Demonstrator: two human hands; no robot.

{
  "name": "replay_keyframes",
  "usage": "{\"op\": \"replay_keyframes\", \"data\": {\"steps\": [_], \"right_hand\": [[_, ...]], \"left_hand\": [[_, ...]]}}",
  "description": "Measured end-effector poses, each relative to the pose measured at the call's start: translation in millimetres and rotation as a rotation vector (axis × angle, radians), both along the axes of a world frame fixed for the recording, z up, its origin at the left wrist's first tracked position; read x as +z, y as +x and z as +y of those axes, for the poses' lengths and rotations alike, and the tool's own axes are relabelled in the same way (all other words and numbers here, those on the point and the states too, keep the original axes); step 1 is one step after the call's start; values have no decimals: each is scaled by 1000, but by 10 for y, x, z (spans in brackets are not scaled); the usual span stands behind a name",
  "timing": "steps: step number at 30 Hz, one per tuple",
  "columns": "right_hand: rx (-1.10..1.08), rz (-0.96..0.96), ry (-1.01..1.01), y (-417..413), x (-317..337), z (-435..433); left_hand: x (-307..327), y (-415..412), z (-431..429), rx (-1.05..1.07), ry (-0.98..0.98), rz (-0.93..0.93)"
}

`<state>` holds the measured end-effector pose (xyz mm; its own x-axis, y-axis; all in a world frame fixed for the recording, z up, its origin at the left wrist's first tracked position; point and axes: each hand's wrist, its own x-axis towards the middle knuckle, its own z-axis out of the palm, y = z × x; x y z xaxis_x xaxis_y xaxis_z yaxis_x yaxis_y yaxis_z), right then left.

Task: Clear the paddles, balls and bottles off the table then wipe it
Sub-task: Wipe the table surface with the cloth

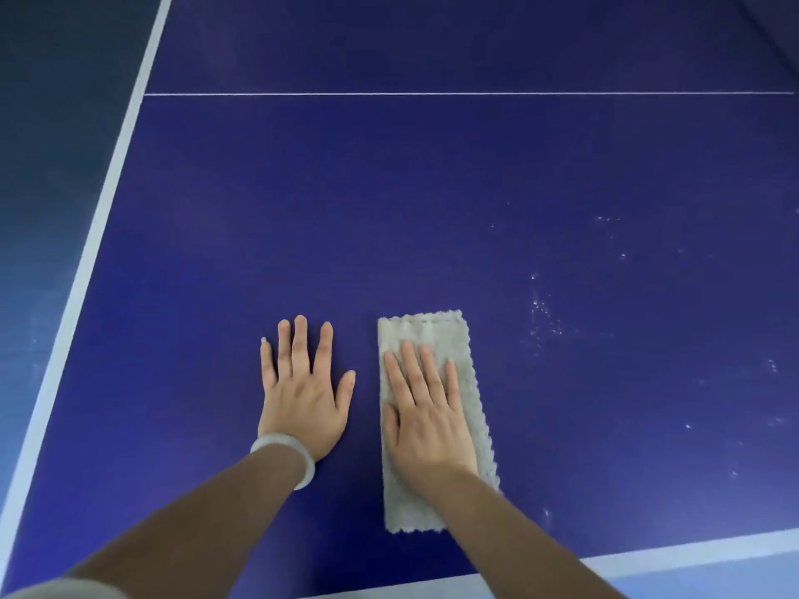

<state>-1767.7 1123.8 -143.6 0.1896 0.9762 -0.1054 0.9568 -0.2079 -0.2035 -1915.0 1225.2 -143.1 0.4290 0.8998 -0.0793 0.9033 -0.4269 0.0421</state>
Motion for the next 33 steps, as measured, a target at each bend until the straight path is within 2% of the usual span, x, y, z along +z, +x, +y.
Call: {"op": "replay_keyframes", "data": {"steps": [3,7,9,12,14,15,17,19,21,22,25,27,33], "right_hand": [[92,-19,-21,454,17,255],[-327,-5,-27,744,3,417],[-391,0,0,457,7,306],[-86,10,-1,31,18,-24],[117,8,-16,145,37,-101],[144,1,-22,292,30,-82],[20,-21,-24,578,20,9],[-246,-32,-22,707,12,108],[-420,-8,-15,511,5,167],[-432,-1,-5,336,-5,155],[-231,3,9,-84,12,-63],[-111,1,-15,-86,24,-229],[-96,2,-31,59,57,-323]], "left_hand": [[-10,1,-1,13,3,3],[-19,4,4,22,-2,-11],[-22,5,10,24,-1,-21],[-37,3,8,19,3,-38],[-38,-1,5,19,1,-42],[-34,-1,5,22,2,-38],[-24,-2,2,25,-4,-23],[-19,7,2,26,-10,-24],[-9,3,4,22,-18,-30],[-3,3,5,21,-22,-33],[4,-6,1,18,-40,-22],[2,-13,1,18,-39,-23],[29,-27,13,15,-70,-62]]}}
